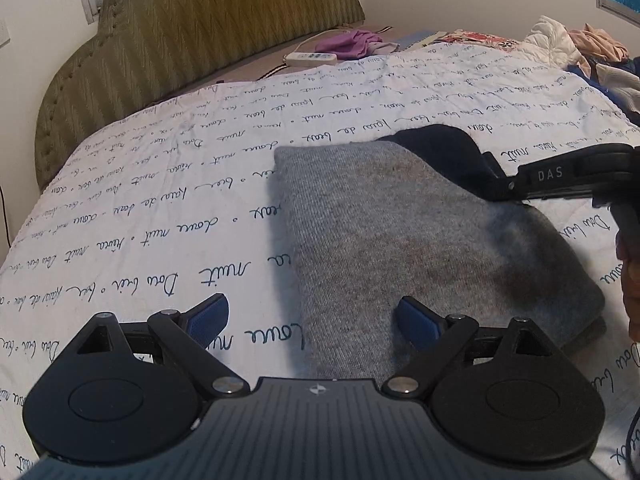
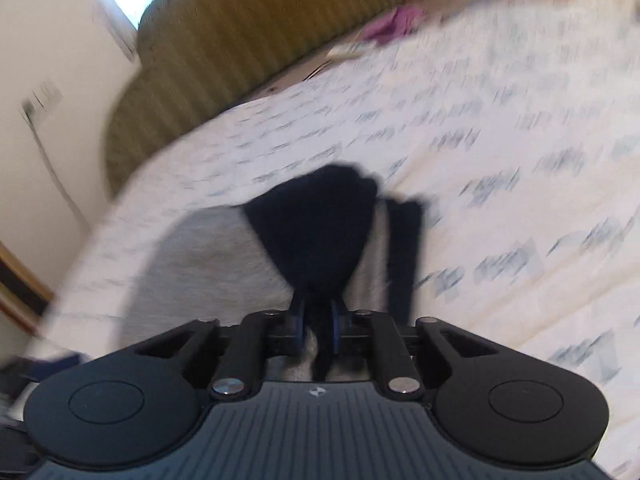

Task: Fold small clothes
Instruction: 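Fold the held sweater edge over the bundle with both grippers, then lay the edge down and open both grippers to release it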

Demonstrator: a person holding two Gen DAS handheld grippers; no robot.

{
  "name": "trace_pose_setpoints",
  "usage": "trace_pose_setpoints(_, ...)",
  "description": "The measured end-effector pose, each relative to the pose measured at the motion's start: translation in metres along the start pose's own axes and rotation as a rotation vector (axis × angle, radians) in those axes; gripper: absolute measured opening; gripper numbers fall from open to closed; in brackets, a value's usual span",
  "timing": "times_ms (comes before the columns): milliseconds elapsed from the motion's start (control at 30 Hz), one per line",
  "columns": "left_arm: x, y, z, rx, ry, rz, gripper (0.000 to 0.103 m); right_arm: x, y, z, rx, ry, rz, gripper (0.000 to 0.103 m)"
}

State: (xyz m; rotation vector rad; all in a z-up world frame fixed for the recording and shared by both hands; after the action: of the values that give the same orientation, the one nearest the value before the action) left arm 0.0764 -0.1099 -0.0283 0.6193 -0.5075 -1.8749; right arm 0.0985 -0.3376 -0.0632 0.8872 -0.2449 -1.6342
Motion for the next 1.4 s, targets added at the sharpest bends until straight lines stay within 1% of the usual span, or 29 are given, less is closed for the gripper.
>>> trace_pose_setpoints(33,0.000,-0.001,0.000,-0.002,-0.001,0.000,0.093,0.000,0.000,0.001,0.014,-0.038,0.012,0.012)
trace_pose_setpoints(67,-0.001,-0.001,-0.001,-0.003,0.000,0.001,0.093,0.001,-0.001,0.004,0.017,-0.034,0.013,0.012)
trace_pose_setpoints(100,-0.001,-0.002,-0.001,-0.004,-0.001,0.004,0.093,0.003,-0.003,0.007,0.017,-0.012,0.002,0.013)
trace_pose_setpoints(167,-0.004,-0.003,0.000,-0.006,-0.011,0.013,0.093,0.004,-0.006,0.015,0.025,0.007,-0.016,0.016)
trace_pose_setpoints(200,-0.005,-0.003,0.000,-0.003,-0.018,0.016,0.093,0.005,-0.007,0.019,0.031,0.005,-0.018,0.022)
trace_pose_setpoints(233,-0.008,-0.002,0.001,0.004,-0.026,0.019,0.094,0.007,-0.010,0.024,0.038,0.004,-0.020,0.038)
trace_pose_setpoints(267,-0.012,-0.001,0.002,0.014,-0.032,0.024,0.094,0.009,-0.012,0.029,0.042,0.005,-0.030,0.050)
trace_pose_setpoints(300,-0.017,0.002,0.002,0.022,-0.036,0.032,0.094,0.013,-0.013,0.030,0.044,0.012,-0.043,0.078)
trace_pose_setpoints(333,-0.023,0.006,0.001,0.029,-0.037,0.045,0.095,0.018,-0.015,0.033,0.045,0.034,-0.055,0.089)
trace_pose_setpoints(433,-0.047,0.024,-0.008,0.057,-0.079,0.114,0.097,0.035,-0.011,0.030,0.027,0.073,-0.133,0.088)
trace_pose_setpoints(500,-0.062,0.039,-0.021,0.051,-0.125,0.166,0.097,0.047,-0.004,0.019,0.005,0.102,-0.193,0.088)
trace_pose_setpoints(600,-0.079,0.057,-0.050,-0.004,-0.260,0.240,0.096,0.059,0.006,-0.004,-0.036,0.141,-0.227,0.089)
trace_pose_setpoints(700,-0.088,0.068,-0.085,-0.083,-0.435,0.321,0.091,0.058,0.018,-0.025,-0.059,0.196,-0.207,0.088)
trace_pose_setpoints(733,-0.089,0.070,-0.097,-0.106,-0.488,0.350,0.087,0.056,0.022,-0.032,-0.064,0.213,-0.199,0.088)
trace_pose_setpoints(767,-0.089,0.073,-0.107,-0.124,-0.536,0.379,0.085,0.054,0.027,-0.038,-0.066,0.221,-0.197,0.086)
trace_pose_setpoints(800,-0.088,0.074,-0.116,-0.135,-0.576,0.403,0.082,0.052,0.032,-0.043,-0.067,0.222,-0.194,0.070)
trace_pose_setpoints(833,-0.087,0.076,-0.123,-0.139,-0.606,0.424,0.076,0.050,0.036,-0.049,-0.073,0.217,-0.191,0.045)
trace_pose_setpoints(867,-0.086,0.077,-0.129,-0.137,-0.628,0.443,0.071,0.049,0.039,-0.055,-0.084,0.211,-0.193,0.037)
trace_pose_setpoints(900,-0.084,0.079,-0.132,-0.131,-0.646,0.452,0.053,0.048,0.040,-0.060,-0.094,0.218,-0.196,0.029)
trace_pose_setpoints(933,-0.081,0.081,-0.134,-0.126,-0.649,0.448,0.043,0.048,0.041,-0.062,-0.093,0.227,-0.192,0.025)
trace_pose_setpoints(1000,-0.076,0.085,-0.129,-0.091,-0.610,0.412,0.031,0.043,0.041,-0.059,-0.070,0.215,-0.144,0.023)
trace_pose_setpoints(1033,-0.071,0.087,-0.124,-0.060,-0.585,0.371,0.029,0.040,0.041,-0.054,-0.054,0.207,-0.116,0.022)
trace_pose_setpoints(1133,-0.051,0.095,-0.102,0.039,-0.480,0.217,0.028,0.037,0.046,-0.038,0.010,0.214,-0.076,0.020)
trace_pose_setpoints(1200,-0.043,0.103,-0.096,0.087,-0.443,0.177,0.029,0.038,0.054,-0.029,0.054,0.199,-0.057,0.020)
trace_pose_setpoints(1267,-0.035,0.109,-0.098,0.096,-0.408,0.142,0.033,0.038,0.062,-0.027,0.094,0.139,-0.033,0.020)
trace_pose_setpoints(1300,-0.033,0.109,-0.100,0.079,-0.379,0.122,0.038,0.040,0.064,-0.029,0.102,0.108,-0.032,0.021)
trace_pose_setpoints(1333,-0.032,0.107,-0.102,0.059,-0.351,0.111,0.048,0.044,0.066,-0.033,0.086,0.087,-0.042,0.021)
trace_pose_setpoints(1367,-0.032,0.104,-0.099,0.052,-0.334,0.105,0.052,0.049,0.066,-0.037,0.057,0.070,-0.066,0.021)
trace_pose_setpoints(1400,-0.034,0.097,-0.093,0.064,-0.322,0.103,0.061,0.054,0.065,-0.035,0.040,0.062,-0.094,0.022)
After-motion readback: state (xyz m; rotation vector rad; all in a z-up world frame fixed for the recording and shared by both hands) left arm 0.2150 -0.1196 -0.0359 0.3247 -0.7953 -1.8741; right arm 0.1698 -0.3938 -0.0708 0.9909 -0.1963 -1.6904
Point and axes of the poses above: each gripper's, at about its wrist camera, not at the fingertips, and z roughly against the way its jaws point, x to its right, y to its top, the point moved 1 cm from there along -z, roughly the way its jaws point, and after that the axes turned 7 degrees about -x, right-handed, at the moved point
